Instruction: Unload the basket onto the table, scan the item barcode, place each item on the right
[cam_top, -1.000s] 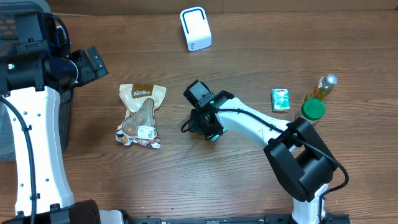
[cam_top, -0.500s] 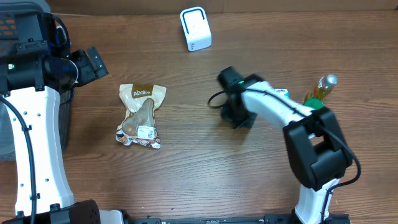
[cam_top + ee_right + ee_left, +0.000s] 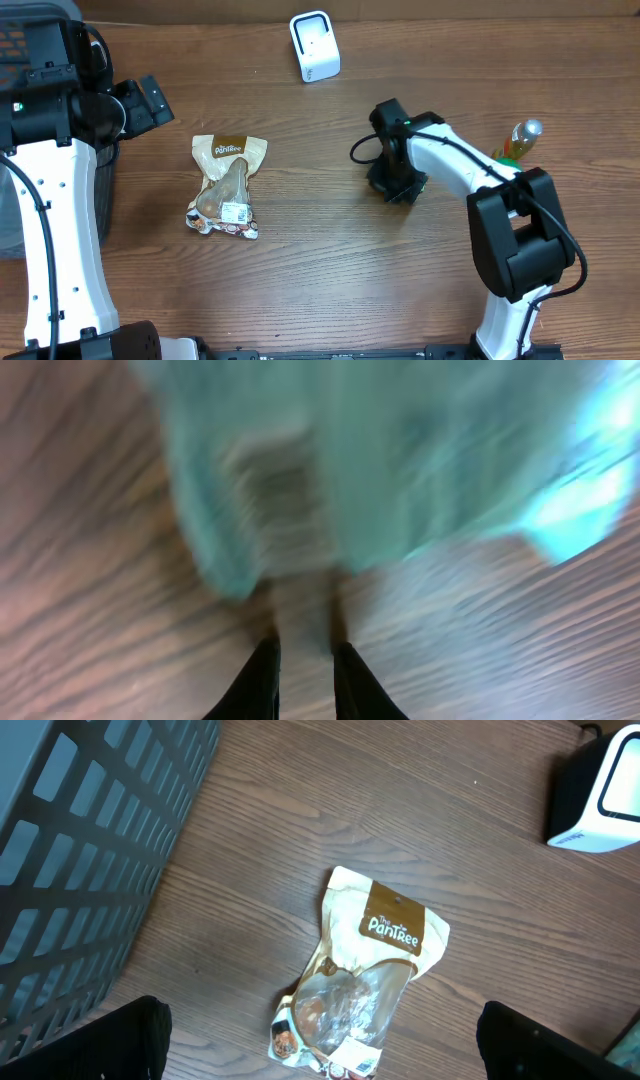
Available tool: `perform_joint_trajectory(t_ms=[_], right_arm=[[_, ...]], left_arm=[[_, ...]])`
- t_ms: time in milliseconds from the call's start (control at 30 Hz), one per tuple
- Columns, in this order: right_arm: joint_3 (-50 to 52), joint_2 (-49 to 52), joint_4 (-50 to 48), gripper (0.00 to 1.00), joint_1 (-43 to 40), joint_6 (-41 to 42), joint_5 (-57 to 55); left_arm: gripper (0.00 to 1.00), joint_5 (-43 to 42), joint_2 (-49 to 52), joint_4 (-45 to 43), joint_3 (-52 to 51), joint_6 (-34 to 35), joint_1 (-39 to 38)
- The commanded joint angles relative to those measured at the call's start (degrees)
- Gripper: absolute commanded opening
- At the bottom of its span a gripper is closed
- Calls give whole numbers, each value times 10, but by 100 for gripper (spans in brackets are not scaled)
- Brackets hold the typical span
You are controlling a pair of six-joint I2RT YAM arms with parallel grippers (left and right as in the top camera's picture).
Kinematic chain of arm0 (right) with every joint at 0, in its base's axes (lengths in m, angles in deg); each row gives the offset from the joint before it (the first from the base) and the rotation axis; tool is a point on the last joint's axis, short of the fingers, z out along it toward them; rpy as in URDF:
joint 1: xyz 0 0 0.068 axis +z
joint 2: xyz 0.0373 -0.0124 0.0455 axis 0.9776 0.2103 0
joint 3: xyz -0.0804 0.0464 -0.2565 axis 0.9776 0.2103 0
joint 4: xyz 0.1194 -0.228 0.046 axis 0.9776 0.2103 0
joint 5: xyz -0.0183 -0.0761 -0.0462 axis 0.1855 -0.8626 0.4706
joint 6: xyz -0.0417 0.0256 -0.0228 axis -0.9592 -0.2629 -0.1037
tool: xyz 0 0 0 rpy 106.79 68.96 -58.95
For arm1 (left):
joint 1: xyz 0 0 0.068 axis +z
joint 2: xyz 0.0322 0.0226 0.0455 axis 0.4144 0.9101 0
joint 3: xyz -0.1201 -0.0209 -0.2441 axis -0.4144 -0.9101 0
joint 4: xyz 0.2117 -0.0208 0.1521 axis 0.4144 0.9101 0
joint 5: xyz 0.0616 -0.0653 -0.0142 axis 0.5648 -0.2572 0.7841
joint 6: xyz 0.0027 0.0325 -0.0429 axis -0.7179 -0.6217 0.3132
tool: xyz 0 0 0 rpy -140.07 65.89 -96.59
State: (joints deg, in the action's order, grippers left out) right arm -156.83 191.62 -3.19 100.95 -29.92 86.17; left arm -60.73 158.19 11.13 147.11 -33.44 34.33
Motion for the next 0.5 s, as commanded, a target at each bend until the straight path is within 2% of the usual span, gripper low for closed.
perform_joint_trajectory(t_ms=[0, 233, 367, 467], right_arm=[[0, 1, -13, 16, 37, 0, 24], [0, 1, -117, 25, 122, 0, 21], [0, 1, -171, 28, 149, 0, 8], [0, 1, -198, 35, 156, 0, -9]], left_arm=[[100, 0, 1, 0, 4, -7, -1], [100, 0, 1, 0, 4, -7, -1], [100, 0, 1, 0, 4, -7, -1], [100, 0, 1, 0, 4, -7, -1]])
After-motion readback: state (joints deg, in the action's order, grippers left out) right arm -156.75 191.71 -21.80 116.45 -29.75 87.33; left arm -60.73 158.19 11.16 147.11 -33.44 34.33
